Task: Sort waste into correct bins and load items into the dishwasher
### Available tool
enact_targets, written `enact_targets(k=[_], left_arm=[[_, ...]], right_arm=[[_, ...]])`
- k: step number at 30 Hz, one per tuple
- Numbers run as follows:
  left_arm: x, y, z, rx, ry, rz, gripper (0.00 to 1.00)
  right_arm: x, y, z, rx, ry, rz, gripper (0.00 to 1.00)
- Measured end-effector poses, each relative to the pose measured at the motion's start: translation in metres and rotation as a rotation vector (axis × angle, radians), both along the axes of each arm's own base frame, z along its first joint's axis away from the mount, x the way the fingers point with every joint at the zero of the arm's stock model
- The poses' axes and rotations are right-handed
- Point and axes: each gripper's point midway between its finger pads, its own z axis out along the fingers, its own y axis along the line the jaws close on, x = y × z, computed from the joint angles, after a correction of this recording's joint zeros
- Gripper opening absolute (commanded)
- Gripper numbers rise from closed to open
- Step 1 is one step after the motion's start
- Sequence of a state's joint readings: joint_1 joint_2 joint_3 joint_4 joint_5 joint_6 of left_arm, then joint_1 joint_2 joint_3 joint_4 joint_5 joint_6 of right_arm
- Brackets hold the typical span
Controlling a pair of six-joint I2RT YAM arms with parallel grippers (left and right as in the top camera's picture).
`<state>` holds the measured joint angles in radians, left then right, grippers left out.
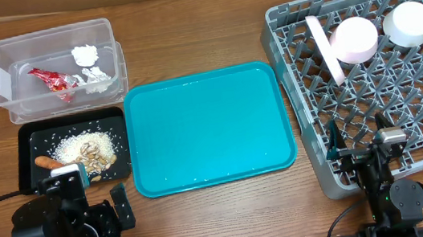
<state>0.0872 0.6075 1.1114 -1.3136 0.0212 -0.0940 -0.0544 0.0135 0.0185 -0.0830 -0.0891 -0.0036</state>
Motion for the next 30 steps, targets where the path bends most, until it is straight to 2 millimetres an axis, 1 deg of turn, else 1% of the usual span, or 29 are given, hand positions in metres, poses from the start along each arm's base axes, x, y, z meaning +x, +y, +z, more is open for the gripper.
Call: enact_targets(k=[15, 17, 20, 22, 26, 30], left_arm=[[-0.002, 0.000, -0.001, 0.000, 0.003, 0.000, 1.00], [0.003, 0.000, 0.003, 0.004, -0.038, 0.001, 1.00], [0.019, 0.003, 0.013, 0.021, -0.174, 0.006, 1.00], [0.028, 0.004, 0.014, 0.031, -0.266, 0.008, 1.00], [0.042, 0.005, -0.004, 0.045, -0.399, 0.007, 1.00], [0.058, 0.004, -0.031, 0.051, -0.514, -0.002, 1.00]], right_arm=[[0.000, 0.000, 0.000, 0.000, 0.000, 0.000, 1.00], [0.000, 0.000, 0.000, 0.000, 0.000, -0.001, 1.00], [0.000, 0.000, 0.000, 0.000, -0.001, -0.001, 1.00], [0.000, 0.000, 0.000, 0.000, -0.001, -0.001, 1.00], [0.000, -0.001, 0.000, 0.000, -0.001, -0.003, 1.00], [0.000, -0.001, 0.000, 0.000, -0.001, -0.003, 1.00]])
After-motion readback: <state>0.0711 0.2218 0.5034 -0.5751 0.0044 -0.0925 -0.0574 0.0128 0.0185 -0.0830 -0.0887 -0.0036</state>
